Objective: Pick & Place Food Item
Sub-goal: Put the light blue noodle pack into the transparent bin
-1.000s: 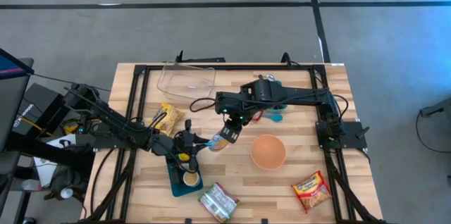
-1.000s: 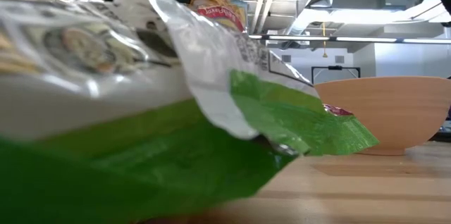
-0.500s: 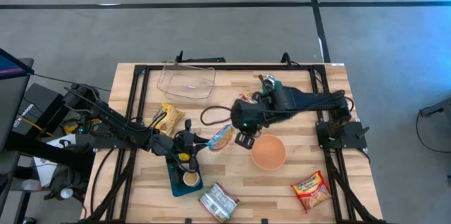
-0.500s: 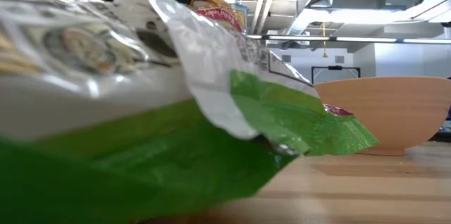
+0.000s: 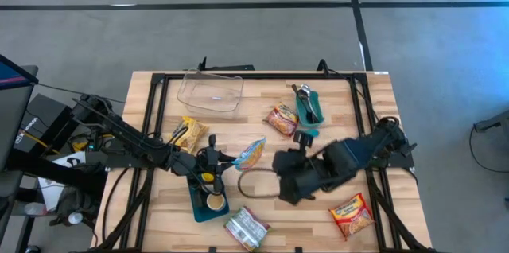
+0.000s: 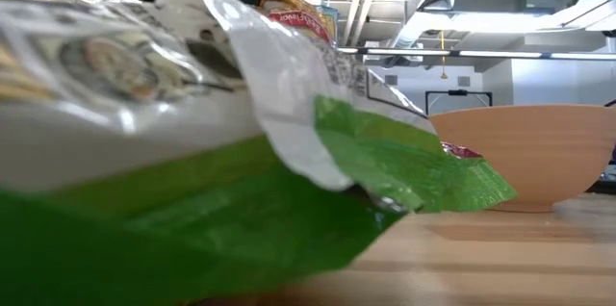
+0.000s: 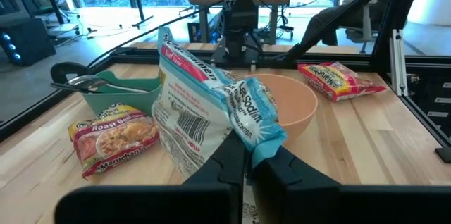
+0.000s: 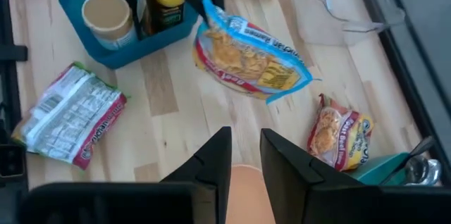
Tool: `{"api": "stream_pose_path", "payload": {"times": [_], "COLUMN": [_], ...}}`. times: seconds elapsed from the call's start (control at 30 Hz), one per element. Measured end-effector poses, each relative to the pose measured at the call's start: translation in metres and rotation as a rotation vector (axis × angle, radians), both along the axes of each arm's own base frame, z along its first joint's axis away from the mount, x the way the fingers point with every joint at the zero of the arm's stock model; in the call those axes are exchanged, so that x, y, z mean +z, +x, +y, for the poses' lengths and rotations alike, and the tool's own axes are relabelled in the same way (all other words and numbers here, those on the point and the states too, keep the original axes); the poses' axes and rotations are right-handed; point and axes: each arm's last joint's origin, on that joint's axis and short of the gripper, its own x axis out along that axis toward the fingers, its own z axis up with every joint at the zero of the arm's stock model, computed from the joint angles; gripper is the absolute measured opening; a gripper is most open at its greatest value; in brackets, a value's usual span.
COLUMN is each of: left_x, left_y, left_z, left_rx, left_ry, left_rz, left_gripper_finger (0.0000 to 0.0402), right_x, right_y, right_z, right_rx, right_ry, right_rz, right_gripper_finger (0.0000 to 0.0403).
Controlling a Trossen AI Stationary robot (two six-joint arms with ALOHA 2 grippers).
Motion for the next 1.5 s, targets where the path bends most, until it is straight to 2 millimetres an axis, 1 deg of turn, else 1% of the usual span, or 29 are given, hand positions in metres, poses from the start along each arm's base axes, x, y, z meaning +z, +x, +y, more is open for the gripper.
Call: {"api": "stream_pose_path", "payload": {"times": [0.2, 0.3, 0.47, 0.6, 0.7, 0.77, 0.83, 0.93, 1.13, 1.37, 1.5], "left_x": [0.0, 0.0, 0.0, 0.0, 0.0, 0.0, 0.0, 0.0, 0.0, 0.0, 0.0], "left_y": [0.0, 0.0, 0.0, 0.0, 0.0, 0.0, 0.0, 0.0, 0.0, 0.0, 0.0], "left_z": [0.0, 0.0, 0.0, 0.0, 0.0, 0.0, 0.0, 0.0, 0.0, 0.0, 0.0], "left_rx": [0.0, 0.0, 0.001, 0.006, 0.008, 0.01, 0.01, 0.01, 0.011, 0.011, 0.01], "left_ry": [-0.001, -0.002, -0.002, -0.001, 0.0, 0.0, 0.0, 0.0, 0.0, 0.001, 0.001], "left_rz": [-0.002, -0.004, -0.004, -0.004, -0.004, -0.004, -0.004, -0.004, -0.004, -0.003, -0.003], "left_gripper_finger": [0.0004, 0.0004, 0.0004, 0.0003, 0.0004, 0.0004, 0.0003, 0.0003, 0.0003, 0.0003, 0.0005], "right_x": [-0.013, -0.024, -0.039, -0.05, -0.058, -0.065, -0.072, -0.083, -0.11, -0.135, -0.145], "right_y": [-0.007, -0.007, -0.001, 0.005, 0.012, 0.016, 0.018, 0.022, 0.027, 0.031, 0.035], "right_z": [0.024, 0.034, 0.045, 0.052, 0.058, 0.06, 0.061, 0.06, 0.056, 0.06, 0.062], "right_rx": [0.042, 0.055, 0.093, 0.137, 0.191, 0.217, 0.225, 0.218, 0.205, 0.203, 0.214], "right_ry": [-0.085, -0.12, -0.13, -0.137, -0.151, -0.167, -0.172, -0.173, -0.189, -0.168, -0.149], "right_rz": [-0.018, -0.019, -0.04, -0.072, -0.1, -0.103, -0.103, -0.105, -0.083, -0.125, -0.174], "right_gripper_finger": [0.007, 0.007, 0.0069, 0.0054, 0.003, 0.0011, 0.0004, 0.0008, 0.0002, 0.0001, 0.0001]}}
